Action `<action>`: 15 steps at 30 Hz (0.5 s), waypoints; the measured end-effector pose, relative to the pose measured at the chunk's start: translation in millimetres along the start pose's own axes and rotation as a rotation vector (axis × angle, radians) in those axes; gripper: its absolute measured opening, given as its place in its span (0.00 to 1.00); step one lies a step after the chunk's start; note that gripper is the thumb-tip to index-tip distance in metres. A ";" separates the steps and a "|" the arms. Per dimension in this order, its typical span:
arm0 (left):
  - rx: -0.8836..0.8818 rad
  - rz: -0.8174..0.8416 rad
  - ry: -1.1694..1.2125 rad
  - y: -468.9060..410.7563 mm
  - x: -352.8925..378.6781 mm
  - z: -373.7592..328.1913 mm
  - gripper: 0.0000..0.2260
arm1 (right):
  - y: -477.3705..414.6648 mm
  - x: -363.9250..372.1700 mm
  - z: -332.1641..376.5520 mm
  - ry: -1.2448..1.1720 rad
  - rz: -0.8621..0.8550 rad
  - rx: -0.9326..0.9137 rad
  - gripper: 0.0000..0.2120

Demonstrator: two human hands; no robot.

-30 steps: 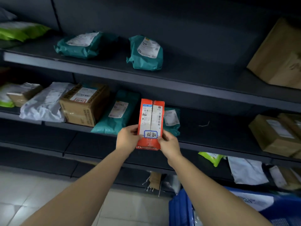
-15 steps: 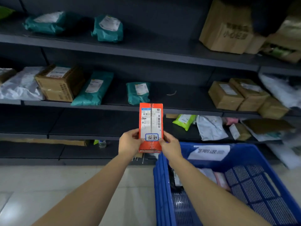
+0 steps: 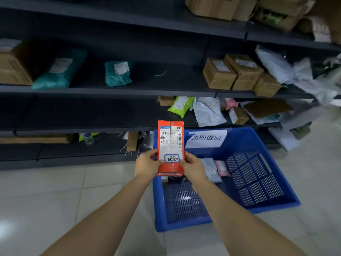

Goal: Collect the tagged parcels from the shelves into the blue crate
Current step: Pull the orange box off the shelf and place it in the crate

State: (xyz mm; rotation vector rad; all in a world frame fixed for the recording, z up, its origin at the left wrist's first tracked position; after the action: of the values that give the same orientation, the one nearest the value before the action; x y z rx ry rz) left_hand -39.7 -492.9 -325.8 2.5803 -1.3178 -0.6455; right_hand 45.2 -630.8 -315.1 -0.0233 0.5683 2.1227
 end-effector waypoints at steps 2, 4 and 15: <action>-0.037 0.010 0.012 3.6 27.9 7.7 0.18 | -1.6 -21.9 -16.3 0.026 0.030 0.014 0.15; -0.080 0.009 0.024 7.8 54.5 16.2 0.18 | -6.9 -40.6 -37.6 0.069 0.054 0.046 0.15; -0.238 0.055 -0.017 -13.2 148.8 74.0 0.13 | -55.1 -89.7 -136.9 0.146 0.154 0.255 0.15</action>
State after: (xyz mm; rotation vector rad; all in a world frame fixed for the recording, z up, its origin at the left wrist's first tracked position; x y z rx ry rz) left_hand 13.1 -601.5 -440.8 2.3466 -1.2302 -0.7652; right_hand 114.7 -729.5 -438.6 0.0091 0.9507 2.1926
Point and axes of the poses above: each hand's wrist, its own y-axis away from the middle knuckle, its own x-axis out of the palm, z = x × y, the point moved 4 cm from there along -y, towards the middle knuckle, and after that the axes turned 7 degrees about z, right-handed, at the moved point
